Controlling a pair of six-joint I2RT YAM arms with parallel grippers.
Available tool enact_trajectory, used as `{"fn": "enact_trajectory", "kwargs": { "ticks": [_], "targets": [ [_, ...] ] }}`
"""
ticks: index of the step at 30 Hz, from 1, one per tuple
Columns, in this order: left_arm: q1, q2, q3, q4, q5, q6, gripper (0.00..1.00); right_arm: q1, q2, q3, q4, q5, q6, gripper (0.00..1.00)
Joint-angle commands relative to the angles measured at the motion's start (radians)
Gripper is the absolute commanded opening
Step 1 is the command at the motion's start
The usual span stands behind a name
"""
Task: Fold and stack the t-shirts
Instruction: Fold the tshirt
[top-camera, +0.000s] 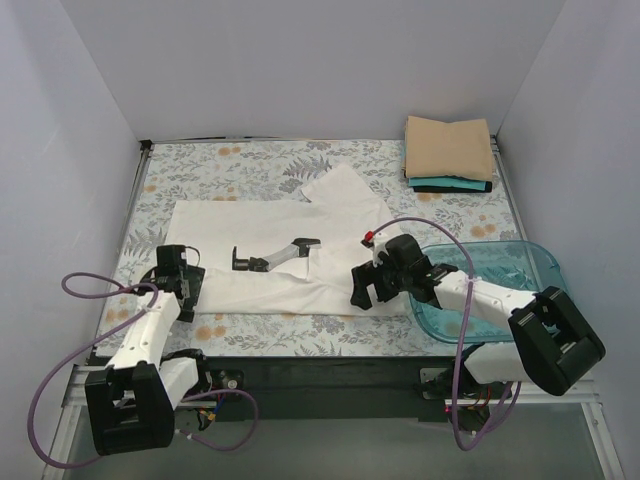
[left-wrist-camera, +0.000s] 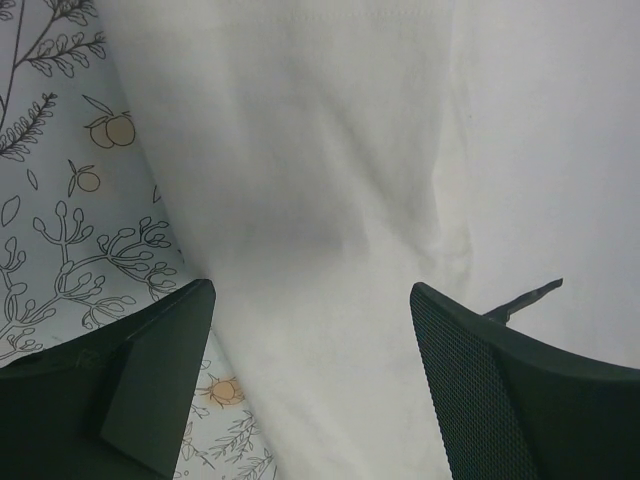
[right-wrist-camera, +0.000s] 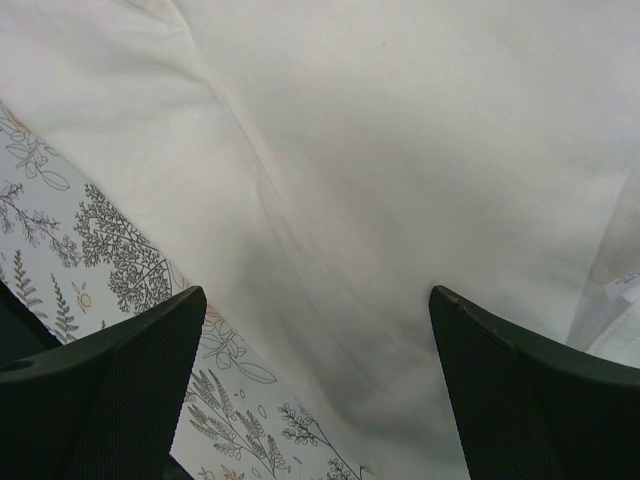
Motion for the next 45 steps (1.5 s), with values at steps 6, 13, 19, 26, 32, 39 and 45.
{"fn": "enact_trajectory", "kwargs": {
  "ticks": [6,13,19,26,32,39,45],
  "targets": [
    [0.002,-0.020,0.155,-0.073,-0.047,-0.014,0.79,-0.003,-0.038,0.155,-0.087,-0.080,-0.056,0.98],
    [0.004,0.121,0.374,-0.014,-0.010,0.064,0.80,0.058,0.103,0.316,-0.035,-0.135,-0.036,0.98],
    [0.004,0.314,0.552,-0.023,-0.061,0.176,0.87,0.115,0.327,0.475,-0.016,-0.169,-0.030,0.98],
    [0.012,0.534,0.727,-0.012,-0.050,0.251,0.88,0.123,0.565,0.661,-0.018,-0.244,-0.022,0.98],
    [0.030,0.669,0.881,-0.029,-0.099,0.288,0.88,0.123,0.636,0.764,-0.026,-0.243,-0.039,0.98],
    [0.071,0.798,0.984,0.006,-0.064,0.348,0.89,0.108,0.581,0.749,-0.024,-0.198,-0.030,0.98],
    [0.091,0.923,1.085,0.022,-0.053,0.376,0.89,0.065,0.392,0.574,-0.022,-0.051,-0.011,0.98]
  ]
}}
